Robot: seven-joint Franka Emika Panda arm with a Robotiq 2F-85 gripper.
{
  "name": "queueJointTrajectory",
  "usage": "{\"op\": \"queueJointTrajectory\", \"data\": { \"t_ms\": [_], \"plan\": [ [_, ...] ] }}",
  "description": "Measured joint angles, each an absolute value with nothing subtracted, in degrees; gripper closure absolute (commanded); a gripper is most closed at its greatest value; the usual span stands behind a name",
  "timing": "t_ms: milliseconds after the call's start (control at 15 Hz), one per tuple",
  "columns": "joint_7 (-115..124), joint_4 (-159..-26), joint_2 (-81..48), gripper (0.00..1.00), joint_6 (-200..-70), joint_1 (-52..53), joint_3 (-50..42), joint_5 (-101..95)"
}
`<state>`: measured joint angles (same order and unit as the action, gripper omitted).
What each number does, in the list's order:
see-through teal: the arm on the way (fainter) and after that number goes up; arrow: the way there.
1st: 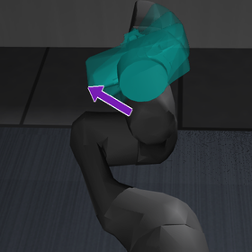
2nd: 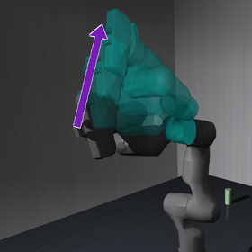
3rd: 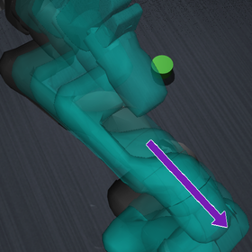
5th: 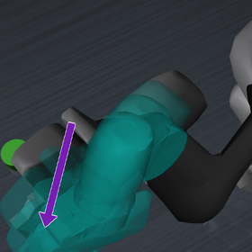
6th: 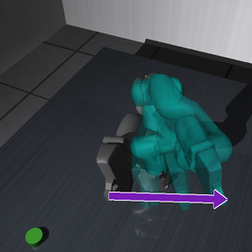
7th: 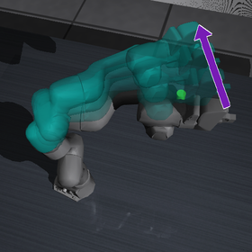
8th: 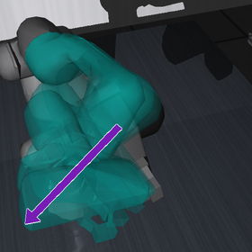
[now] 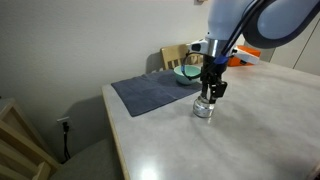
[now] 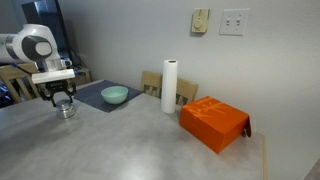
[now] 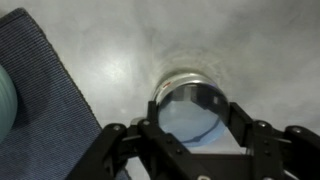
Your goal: Place the silver lid on top of the silver tin
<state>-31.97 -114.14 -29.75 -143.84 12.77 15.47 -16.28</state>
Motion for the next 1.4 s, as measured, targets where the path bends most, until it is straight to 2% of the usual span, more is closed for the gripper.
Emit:
{"op": "queueJointTrajectory", "data": {
  "t_ms": [1400],
  "plan": [
    [-33.5,-113.2,-30.6,0.56,-143.7,13.6,16.1,-16.0]
  ]
}}
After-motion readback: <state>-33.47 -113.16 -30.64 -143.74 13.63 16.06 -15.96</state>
